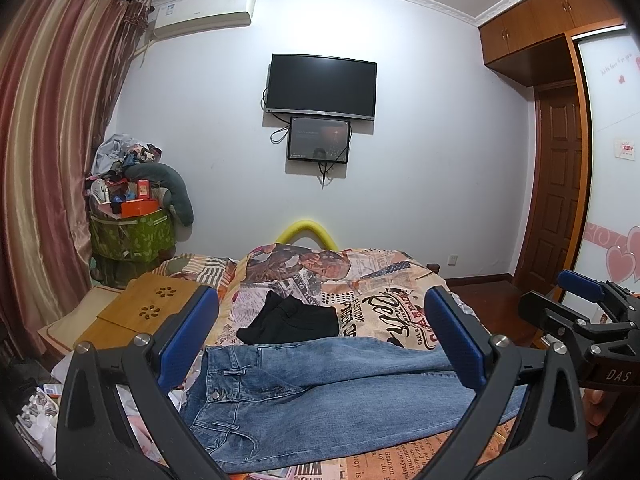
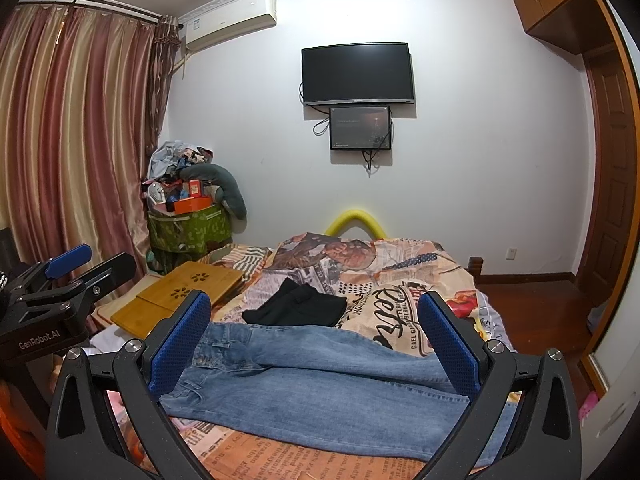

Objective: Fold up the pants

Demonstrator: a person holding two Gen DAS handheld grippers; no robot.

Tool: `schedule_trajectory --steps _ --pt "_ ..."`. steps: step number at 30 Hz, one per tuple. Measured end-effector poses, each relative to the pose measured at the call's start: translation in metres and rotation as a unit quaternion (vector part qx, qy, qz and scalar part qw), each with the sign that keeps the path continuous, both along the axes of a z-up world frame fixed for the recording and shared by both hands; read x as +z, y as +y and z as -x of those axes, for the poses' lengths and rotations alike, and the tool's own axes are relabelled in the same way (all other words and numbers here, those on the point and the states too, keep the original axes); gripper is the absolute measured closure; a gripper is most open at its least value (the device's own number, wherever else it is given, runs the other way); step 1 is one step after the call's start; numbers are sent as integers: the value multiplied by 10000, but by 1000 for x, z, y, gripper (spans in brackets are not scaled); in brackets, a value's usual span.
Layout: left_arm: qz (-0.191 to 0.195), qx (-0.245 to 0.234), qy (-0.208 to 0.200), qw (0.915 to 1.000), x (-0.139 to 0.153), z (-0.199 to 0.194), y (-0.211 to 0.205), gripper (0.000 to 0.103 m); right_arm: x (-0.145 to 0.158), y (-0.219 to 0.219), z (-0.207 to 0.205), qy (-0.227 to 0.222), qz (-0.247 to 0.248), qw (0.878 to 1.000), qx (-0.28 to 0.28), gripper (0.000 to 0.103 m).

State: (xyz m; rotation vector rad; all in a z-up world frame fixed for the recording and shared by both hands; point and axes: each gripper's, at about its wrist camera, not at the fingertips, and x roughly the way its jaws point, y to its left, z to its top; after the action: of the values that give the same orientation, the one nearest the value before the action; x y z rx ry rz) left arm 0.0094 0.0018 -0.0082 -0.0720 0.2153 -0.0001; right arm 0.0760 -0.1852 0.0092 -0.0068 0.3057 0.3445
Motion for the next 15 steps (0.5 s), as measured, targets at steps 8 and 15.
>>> schedule_trajectory --steps 8,15 --pt "-1 -3 1 10000 -1 0 1 0 0 -2 -2 22 5 10000 -10 0" --pt "1 -23 110 9999 -5 -13 7 0 -5 -7 -19 105 98 9998 -140 0"
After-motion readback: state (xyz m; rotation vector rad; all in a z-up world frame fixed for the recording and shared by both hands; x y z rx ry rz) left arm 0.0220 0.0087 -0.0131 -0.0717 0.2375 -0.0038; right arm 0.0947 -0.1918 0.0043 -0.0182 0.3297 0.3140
